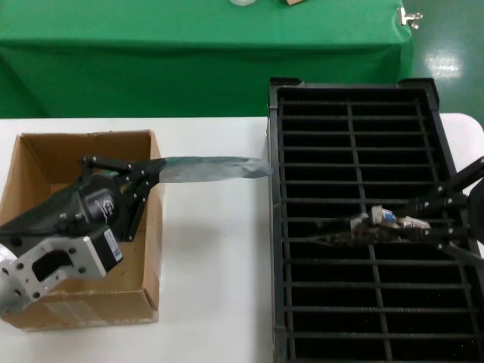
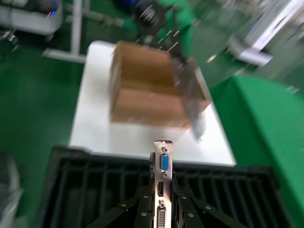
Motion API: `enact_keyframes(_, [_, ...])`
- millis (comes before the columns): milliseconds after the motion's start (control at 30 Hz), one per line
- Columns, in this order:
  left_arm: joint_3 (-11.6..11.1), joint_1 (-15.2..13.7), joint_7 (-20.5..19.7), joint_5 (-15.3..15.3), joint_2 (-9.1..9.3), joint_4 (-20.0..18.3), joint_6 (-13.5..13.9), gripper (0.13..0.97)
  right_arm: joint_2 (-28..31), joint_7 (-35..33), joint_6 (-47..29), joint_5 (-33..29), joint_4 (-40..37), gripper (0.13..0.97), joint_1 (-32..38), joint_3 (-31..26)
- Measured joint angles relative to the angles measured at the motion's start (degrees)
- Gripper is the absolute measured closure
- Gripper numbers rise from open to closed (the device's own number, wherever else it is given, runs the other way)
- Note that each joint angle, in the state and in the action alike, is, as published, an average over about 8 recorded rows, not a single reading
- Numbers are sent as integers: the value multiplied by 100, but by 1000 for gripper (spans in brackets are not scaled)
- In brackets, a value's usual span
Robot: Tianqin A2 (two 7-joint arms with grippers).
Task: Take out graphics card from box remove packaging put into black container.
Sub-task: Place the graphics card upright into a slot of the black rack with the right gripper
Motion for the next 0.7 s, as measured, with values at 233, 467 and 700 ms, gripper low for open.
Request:
enact_keyframes(233, [0,0,0,0,0,0,0,958,-353,988,-967,-788,236,907,1348,-1187])
enact_keyframes(467, [0,0,0,0,0,0,0,958,-774,1726,-1329,-1081,167,907,2778,-2893])
enact_keyframes(700, [0,0,0,0,0,0,0,958,-1125,2140,-1387,-1214,32,907,3589,-4000])
